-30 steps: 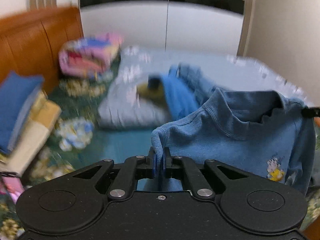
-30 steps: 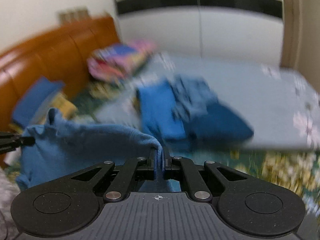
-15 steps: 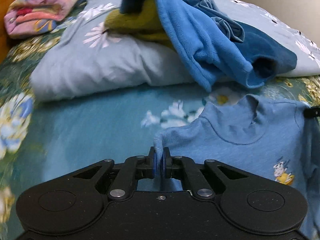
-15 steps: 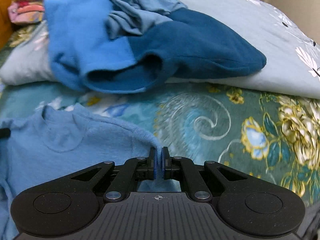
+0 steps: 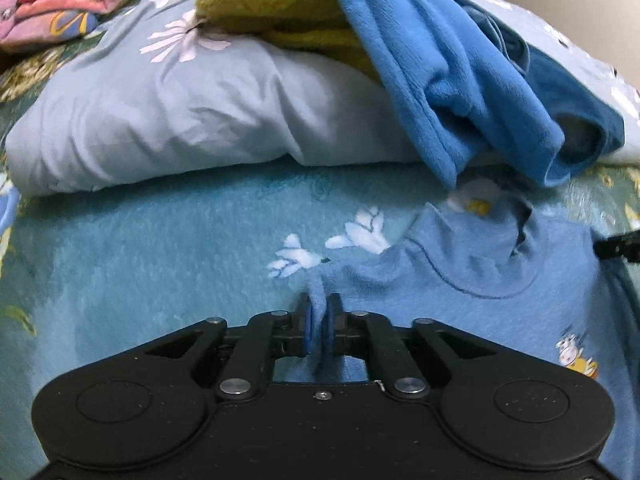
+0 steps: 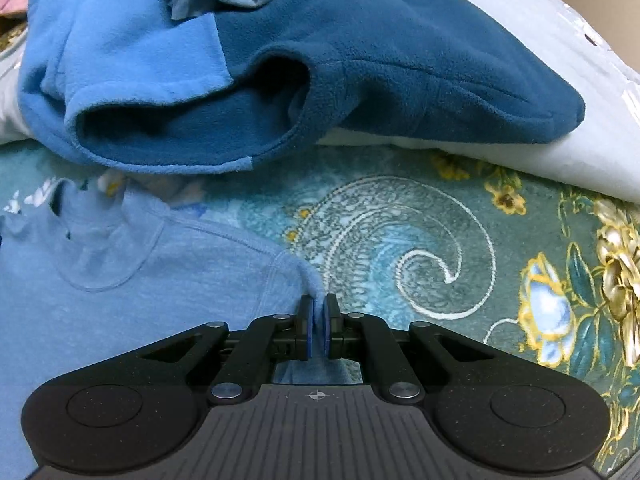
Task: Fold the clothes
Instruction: 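Lower the shirt flat onto the sheet and open both grippers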
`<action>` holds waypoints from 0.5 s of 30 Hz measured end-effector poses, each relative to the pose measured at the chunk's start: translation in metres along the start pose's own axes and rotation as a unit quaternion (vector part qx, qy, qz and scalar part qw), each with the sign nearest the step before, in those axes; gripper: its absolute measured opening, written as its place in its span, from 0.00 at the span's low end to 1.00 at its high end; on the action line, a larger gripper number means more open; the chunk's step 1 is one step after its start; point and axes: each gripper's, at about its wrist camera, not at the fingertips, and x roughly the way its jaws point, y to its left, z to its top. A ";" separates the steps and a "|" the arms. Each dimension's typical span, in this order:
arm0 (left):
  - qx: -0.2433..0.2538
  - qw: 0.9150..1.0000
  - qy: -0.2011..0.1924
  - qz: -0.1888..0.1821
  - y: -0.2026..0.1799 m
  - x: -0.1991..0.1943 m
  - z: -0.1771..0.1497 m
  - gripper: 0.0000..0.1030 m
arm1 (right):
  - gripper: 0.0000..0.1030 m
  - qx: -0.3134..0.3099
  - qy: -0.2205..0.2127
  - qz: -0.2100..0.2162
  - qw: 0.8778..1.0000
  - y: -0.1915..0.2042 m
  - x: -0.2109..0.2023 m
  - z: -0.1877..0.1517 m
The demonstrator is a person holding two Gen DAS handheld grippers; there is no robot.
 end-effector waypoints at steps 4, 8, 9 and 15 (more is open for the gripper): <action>-0.035 0.999 -0.009 -0.015 0.017 -0.032 -0.002 0.27 | 0.11 0.019 -0.012 0.003 1.000 -0.003 -0.023 -0.001; -0.068 0.998 -0.014 -0.008 0.043 -0.089 -0.030 0.38 | 0.21 0.062 -0.047 0.023 0.997 -0.010 -0.073 -0.012; -0.074 0.997 -0.011 -0.001 0.049 -0.103 -0.042 0.39 | 0.25 0.071 -0.053 0.027 0.996 -0.010 -0.086 -0.018; -0.113 0.991 0.060 0.037 0.067 -0.142 -0.128 0.39 | 0.35 0.104 -0.054 0.043 0.992 -0.010 -0.147 -0.067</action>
